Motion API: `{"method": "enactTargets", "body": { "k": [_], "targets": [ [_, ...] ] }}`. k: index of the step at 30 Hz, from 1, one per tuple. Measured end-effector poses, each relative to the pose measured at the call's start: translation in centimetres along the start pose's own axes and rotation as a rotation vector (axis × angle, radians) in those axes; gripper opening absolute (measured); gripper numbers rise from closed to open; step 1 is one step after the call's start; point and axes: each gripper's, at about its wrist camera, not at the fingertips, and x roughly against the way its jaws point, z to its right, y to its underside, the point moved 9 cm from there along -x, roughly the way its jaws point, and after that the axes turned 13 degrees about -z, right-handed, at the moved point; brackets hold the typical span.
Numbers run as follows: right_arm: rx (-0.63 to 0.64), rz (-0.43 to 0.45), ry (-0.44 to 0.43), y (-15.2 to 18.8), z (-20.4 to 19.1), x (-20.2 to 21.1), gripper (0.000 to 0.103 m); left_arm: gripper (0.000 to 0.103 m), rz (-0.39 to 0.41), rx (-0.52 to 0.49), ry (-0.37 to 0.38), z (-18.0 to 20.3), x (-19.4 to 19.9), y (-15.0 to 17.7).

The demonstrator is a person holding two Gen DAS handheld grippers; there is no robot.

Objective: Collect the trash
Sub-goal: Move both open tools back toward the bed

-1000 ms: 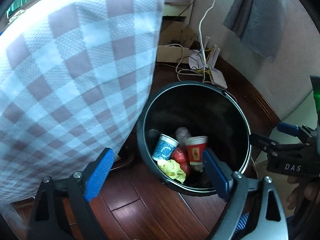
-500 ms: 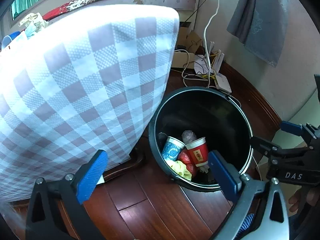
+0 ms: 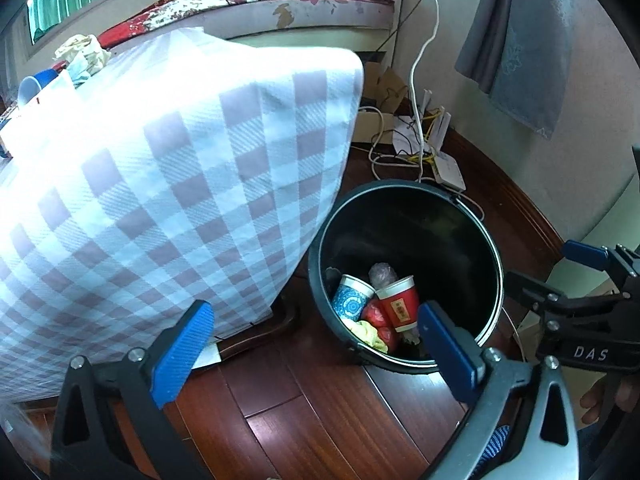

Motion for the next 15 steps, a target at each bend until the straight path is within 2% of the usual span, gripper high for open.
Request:
{"method": "enactTargets", "body": {
  "k": [9, 15],
  "targets": [
    [0.026, 0.061, -0.005, -0.4, -1.5, 3.2, 0.102, 0.102, 0.043, 0.029, -0.002, -1.8, 3.2, -0.2],
    [0.049, 0.118, -0.009, -1.2, -3.3, 5.8, 0.102, 0.102, 0.102, 0.068, -0.011, -4.3, 6.3, -0.4]
  ]
}}
